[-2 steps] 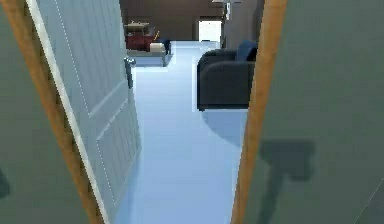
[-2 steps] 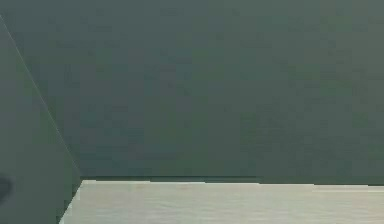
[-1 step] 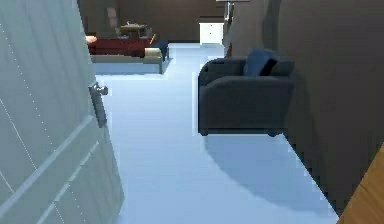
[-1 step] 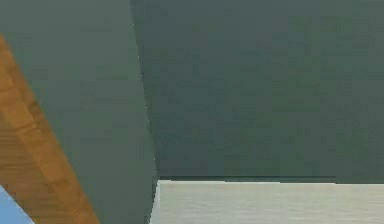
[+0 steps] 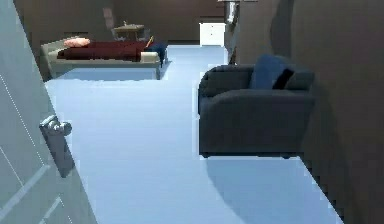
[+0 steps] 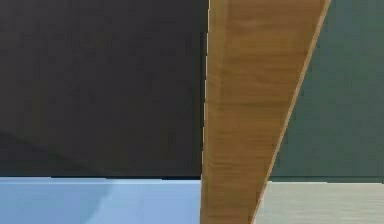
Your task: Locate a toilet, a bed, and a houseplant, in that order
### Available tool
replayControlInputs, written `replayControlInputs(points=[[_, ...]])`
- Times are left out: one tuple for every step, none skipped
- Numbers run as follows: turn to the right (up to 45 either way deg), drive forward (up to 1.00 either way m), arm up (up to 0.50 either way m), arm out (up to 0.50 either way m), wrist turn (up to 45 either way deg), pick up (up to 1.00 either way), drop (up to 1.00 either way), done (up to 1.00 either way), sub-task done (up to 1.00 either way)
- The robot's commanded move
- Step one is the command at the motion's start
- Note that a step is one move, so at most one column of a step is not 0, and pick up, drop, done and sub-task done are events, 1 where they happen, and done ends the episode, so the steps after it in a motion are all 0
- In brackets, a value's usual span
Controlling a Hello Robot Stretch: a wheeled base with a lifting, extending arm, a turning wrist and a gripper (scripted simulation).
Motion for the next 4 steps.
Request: replayControlInputs(points=[[0.0,1.00,0.00,0.00,0.0,0.00,0.00,0.00,0.00],[12.0,0.00,0.00,0.00,0.0,0.00,0.00,0.00,0.00],[0.0,0.15,0.00,0.00,0.0,0.00,0.00,0.00,0.00],[-45.0,0.00,0.00,0.00,0.0,0.00,0.00,0.00,0.00]])
